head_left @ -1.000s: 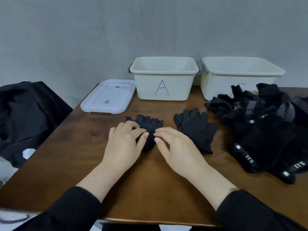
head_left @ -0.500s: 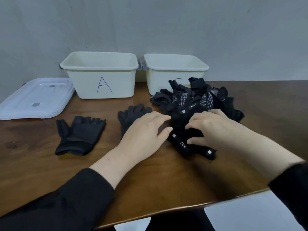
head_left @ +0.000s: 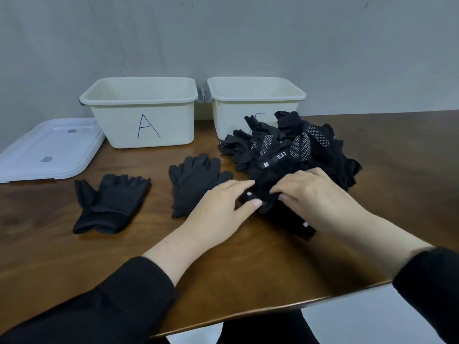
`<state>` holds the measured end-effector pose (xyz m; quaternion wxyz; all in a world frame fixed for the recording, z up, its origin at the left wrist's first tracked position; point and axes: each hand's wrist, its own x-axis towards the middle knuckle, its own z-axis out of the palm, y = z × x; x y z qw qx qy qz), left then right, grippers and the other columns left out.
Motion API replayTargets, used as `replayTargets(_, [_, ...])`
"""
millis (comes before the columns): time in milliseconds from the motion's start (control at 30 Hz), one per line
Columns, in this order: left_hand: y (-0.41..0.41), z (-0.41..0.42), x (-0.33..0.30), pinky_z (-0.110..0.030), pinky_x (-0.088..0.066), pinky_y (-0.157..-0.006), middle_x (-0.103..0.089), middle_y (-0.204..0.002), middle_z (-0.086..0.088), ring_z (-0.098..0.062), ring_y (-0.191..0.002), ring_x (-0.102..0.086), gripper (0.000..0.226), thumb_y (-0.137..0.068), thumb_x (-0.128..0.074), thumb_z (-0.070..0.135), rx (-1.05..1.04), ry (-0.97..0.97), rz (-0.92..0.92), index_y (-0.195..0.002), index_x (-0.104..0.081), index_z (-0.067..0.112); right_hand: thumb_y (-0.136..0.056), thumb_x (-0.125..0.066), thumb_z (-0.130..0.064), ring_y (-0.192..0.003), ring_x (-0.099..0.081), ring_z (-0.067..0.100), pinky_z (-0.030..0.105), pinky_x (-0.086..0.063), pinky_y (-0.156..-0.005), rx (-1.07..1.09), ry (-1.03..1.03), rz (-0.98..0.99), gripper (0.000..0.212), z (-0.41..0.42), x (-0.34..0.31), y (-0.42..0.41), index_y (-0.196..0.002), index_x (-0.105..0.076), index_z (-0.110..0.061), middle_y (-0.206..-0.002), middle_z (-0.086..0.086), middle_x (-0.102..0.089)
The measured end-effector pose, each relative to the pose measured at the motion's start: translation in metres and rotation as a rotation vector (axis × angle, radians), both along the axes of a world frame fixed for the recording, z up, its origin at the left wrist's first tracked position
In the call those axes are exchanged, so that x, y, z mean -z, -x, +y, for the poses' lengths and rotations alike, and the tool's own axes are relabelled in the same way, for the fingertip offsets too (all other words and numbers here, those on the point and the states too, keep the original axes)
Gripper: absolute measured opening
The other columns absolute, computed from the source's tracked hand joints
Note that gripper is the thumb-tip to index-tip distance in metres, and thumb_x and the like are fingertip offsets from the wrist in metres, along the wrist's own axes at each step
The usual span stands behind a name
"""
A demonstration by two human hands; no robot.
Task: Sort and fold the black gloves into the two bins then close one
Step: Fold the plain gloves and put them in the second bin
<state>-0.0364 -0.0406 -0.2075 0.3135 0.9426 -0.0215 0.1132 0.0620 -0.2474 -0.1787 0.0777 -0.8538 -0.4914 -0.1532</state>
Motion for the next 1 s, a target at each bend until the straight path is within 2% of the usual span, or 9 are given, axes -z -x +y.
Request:
replayTargets(67, [0.003,0.004,-0.006,-0.020,-0.033,-0.115,-0.052,-0.144,0.018,0.008,-0.132,-0.043,0.051,-0.102,-0.040,0.055,0.015,0.228,-0.066,-0.145,-0.053,0.030,-0.098,-0.062,-0.022,-0.097,-0.067,0.018,0.045,-0.050,-0.089,0.033,-0.126,0.104,0.015,0.007,-0.012,0.004,-0.110,-0.072,-0.024,-0.102,-0.010,-0.072])
replayTargets(167, [0.008,0.010,-0.020,0.001,-0.030,-0.100,-0.054,-0.132,0.031,0.022,-0.123,-0.042,0.046,-0.100,-0.047,0.052,0.030,0.350,-0.094,-0.141,-0.055,0.034,-0.101,-0.058,-0.029,-0.083,-0.063,0.001,0.022,-0.049,-0.078,0.110,-0.283,0.365,0.014,0.018,-0.035,0.012,-0.106,-0.071,-0.029,-0.089,-0.020,-0.070])
replayTargets(233, [0.005,0.014,-0.027,-0.002,-0.037,-0.092,-0.060,-0.119,0.030,0.019,-0.113,-0.050,0.035,-0.098,-0.057,0.044,-0.002,0.323,-0.113,-0.132,-0.061,0.035,-0.101,-0.059,-0.033,-0.066,-0.058,0.005,0.022,-0.043,-0.061,0.137,-0.342,0.512,0.013,0.028,-0.048,0.012,-0.095,-0.069,-0.029,-0.075,-0.017,-0.067])
replayTargets(300, [0.000,0.017,-0.035,-0.010,-0.044,-0.081,-0.070,-0.103,0.023,0.010,-0.097,-0.061,0.017,-0.100,-0.059,0.035,-0.055,0.413,-0.189,-0.113,-0.069,0.031,-0.100,-0.061,-0.034,-0.065,-0.061,0.004,0.019,-0.043,-0.058,0.139,-0.404,0.590,0.015,0.039,-0.057,0.011,-0.090,-0.070,-0.029,-0.076,-0.015,-0.071])
replayTargets(433, [-0.001,0.040,-0.055,-0.027,-0.052,-0.076,-0.077,-0.092,0.004,-0.007,-0.086,-0.067,0.011,-0.100,-0.063,0.022,-0.166,0.761,-0.244,-0.098,-0.072,0.015,-0.100,-0.063,-0.025,-0.063,-0.063,-0.006,0.007,-0.044,-0.060,0.105,-0.591,0.874,0.013,0.064,-0.071,0.010,-0.097,-0.074,-0.021,-0.073,-0.016,-0.074])
replayTargets(567, [0.008,0.079,-0.070,-0.028,-0.054,-0.076,-0.076,-0.090,0.003,-0.009,-0.083,-0.068,0.011,-0.099,-0.065,0.020,-0.210,0.797,-0.253,-0.094,-0.074,0.015,-0.101,-0.060,-0.023,-0.077,-0.064,0.008,0.025,-0.055,-0.077,-0.020,-0.591,1.078,0.017,0.096,-0.077,0.011,-0.105,-0.075,-0.015,-0.083,-0.006,-0.074])
replayTargets(800, [0.043,0.141,-0.088,-0.032,-0.051,-0.075,-0.075,-0.105,0.009,-0.014,-0.088,-0.069,0.025,-0.101,-0.058,0.013,-0.141,0.493,-0.068,-0.119,-0.070,0.026,-0.090,-0.075,-0.030,-0.083,-0.073,0.011,0.029,-0.058,-0.081,-0.133,-0.427,1.025,0.034,0.172,-0.090,0.020,-0.123,-0.066,-0.028,-0.088,-0.008,-0.077])
replayTargets(900, [0.058,0.163,-0.093,-0.032,-0.045,-0.066,-0.068,-0.113,0.000,-0.020,-0.074,-0.058,0.033,-0.099,-0.058,0.008,-0.164,0.561,-0.107,-0.122,-0.062,0.031,-0.092,-0.073,-0.020,-0.056,-0.064,0.007,0.016,-0.048,-0.051,-0.143,-0.354,0.894,0.011,0.206,-0.091,0.028,-0.103,-0.073,-0.018,-0.070,-0.009,-0.072])
replayTargets(1000, [0.080,0.194,-0.084,-0.016,-0.047,-0.065,-0.066,-0.102,0.011,-0.008,-0.070,-0.059,0.024,-0.101,-0.056,0.014,-0.336,0.552,-0.232,-0.117,-0.063,0.031,-0.094,-0.070,-0.022,-0.048,-0.058,0.018,0.015,-0.034,-0.035,-0.088,-0.371,0.838,0.005,0.232,-0.091,0.032,-0.093,-0.070,-0.017,-0.069,-0.004,-0.065])
